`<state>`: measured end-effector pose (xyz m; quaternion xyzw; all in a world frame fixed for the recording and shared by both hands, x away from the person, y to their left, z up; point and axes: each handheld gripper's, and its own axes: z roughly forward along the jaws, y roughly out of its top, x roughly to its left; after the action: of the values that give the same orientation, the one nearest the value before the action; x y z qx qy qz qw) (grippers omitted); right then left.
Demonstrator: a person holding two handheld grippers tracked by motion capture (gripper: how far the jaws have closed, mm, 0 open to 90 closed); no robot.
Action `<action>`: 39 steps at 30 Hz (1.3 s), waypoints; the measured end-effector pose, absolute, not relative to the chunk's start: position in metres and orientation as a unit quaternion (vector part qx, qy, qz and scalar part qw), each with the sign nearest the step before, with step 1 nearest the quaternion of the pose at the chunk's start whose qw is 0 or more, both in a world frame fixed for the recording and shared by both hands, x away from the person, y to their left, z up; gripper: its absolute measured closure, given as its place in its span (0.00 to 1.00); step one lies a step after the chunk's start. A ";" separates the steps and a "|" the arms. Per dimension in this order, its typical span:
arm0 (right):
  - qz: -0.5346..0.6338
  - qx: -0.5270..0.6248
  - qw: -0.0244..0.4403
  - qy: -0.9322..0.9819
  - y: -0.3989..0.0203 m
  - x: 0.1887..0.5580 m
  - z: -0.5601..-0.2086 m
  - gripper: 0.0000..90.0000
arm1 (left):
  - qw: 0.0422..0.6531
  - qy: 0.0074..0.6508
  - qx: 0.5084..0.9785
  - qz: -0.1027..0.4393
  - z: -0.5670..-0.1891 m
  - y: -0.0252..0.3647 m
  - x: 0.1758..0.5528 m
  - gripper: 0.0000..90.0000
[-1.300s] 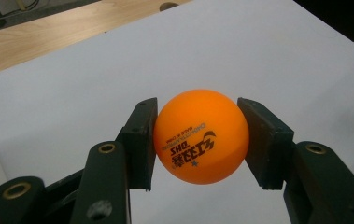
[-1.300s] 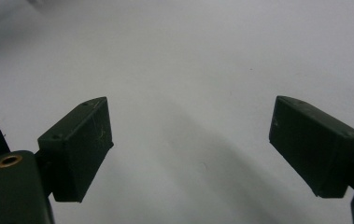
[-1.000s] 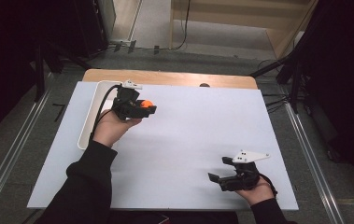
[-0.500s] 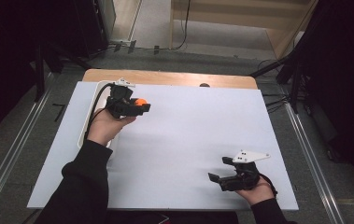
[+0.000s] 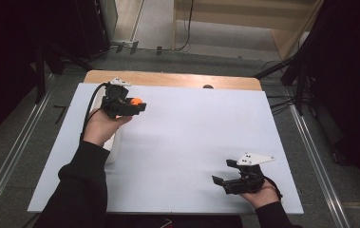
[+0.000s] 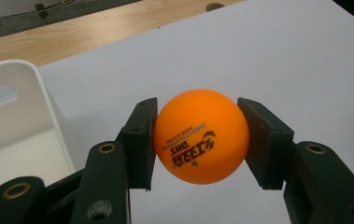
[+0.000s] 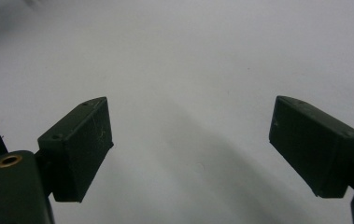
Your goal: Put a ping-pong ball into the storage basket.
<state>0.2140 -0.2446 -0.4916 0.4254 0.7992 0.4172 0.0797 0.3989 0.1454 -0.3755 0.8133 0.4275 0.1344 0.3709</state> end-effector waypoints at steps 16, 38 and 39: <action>0.416 0.423 0.082 0.801 -0.245 0.213 -0.492 0.13 | 0.367 0.450 0.800 0.154 -0.374 0.163 0.403 0.56; 0.415 0.422 0.083 0.802 -0.244 0.214 -0.492 0.13 | 0.360 0.486 0.776 0.178 -0.376 0.190 0.408 0.56; 0.415 0.423 0.082 0.801 -0.244 0.214 -0.492 0.13 | 0.360 0.487 0.775 0.177 -0.376 0.191 0.409 0.56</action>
<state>0.2137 -0.2443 -0.4917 0.4229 0.8014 0.4149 0.0824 0.4085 0.1905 -0.3764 0.7754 0.4875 0.1775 0.3600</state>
